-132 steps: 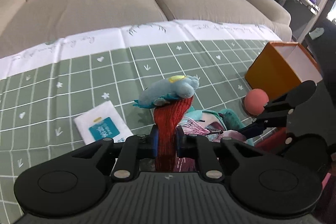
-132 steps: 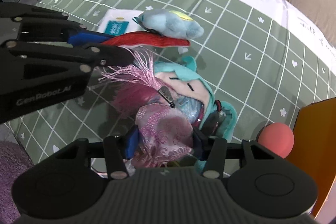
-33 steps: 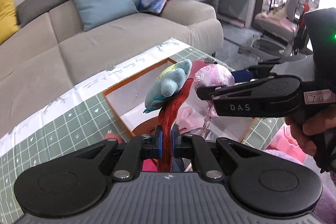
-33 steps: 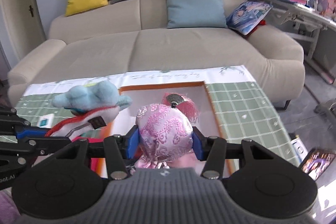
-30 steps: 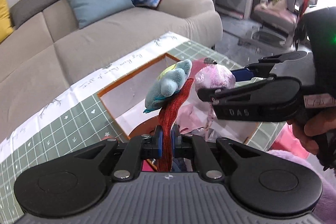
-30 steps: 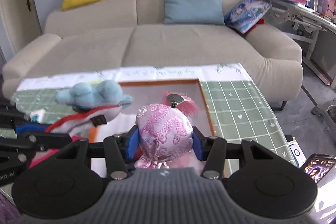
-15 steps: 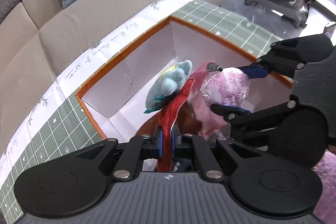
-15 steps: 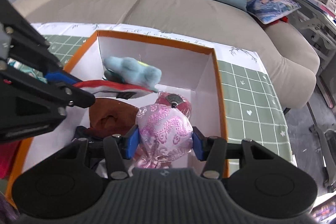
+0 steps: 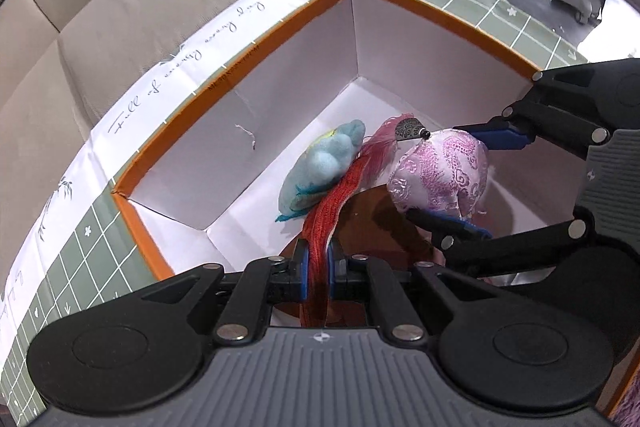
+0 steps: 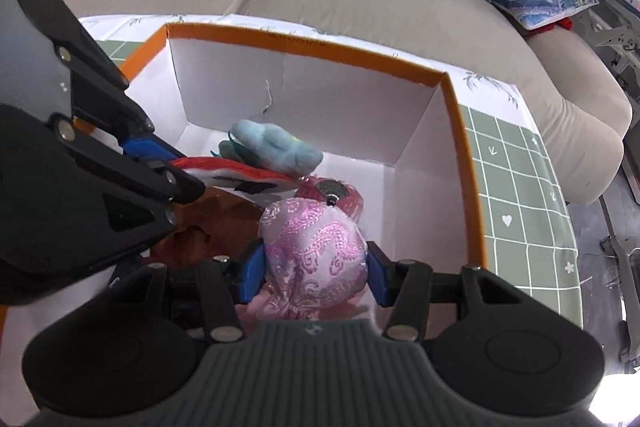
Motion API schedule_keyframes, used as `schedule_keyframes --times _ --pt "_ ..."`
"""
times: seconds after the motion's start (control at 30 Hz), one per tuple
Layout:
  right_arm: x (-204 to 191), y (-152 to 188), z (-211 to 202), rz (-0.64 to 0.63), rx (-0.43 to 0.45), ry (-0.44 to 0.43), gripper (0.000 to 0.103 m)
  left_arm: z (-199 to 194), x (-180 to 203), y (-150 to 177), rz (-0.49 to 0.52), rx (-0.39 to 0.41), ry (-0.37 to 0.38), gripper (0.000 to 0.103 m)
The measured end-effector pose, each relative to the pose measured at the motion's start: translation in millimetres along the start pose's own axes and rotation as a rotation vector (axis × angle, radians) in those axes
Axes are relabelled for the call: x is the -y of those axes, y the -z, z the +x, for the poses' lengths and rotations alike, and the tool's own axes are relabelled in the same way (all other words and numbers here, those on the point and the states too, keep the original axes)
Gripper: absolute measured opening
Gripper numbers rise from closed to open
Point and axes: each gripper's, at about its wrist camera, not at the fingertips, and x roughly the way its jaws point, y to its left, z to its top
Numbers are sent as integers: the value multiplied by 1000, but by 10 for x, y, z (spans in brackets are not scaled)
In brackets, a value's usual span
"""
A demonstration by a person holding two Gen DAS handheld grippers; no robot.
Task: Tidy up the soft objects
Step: 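Lower both grippers into the shoebox and open them to release the toys, then withdraw both grippers from the shoebox back over the table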
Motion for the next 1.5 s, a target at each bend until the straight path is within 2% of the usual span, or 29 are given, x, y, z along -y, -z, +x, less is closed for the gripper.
schedule_keyframes --times 0.17,0.33,0.4,0.47,0.57,0.7,0.77,1.1,1.5 --pt "19 -23 23 -1 -8 -11 53 93 -11 -8 6 -30 0 18" --pt "-19 -39 -1 -28 -12 -11 59 72 -96 13 -61 -31 47 24" --pt "-25 -44 -26 -22 -10 -11 61 40 -97 25 -57 -28 28 26" --pt "-30 -52 -72 -15 -6 -14 65 -21 -109 40 -58 -18 26 28" --pt "-47 -45 -186 -10 9 -13 65 -159 -132 69 -75 7 36 29" --pt "-78 3 -418 1 31 -16 66 -434 -85 153 -80 73 37 29" --pt "-110 55 -557 13 42 -10 71 -565 -68 251 -93 114 45 29" --pt "-424 406 -1211 102 109 -17 71 -1245 114 920 -146 290 48 29" --pt "-830 800 -1693 177 147 -12 71 -1740 192 1736 -237 387 30 29"
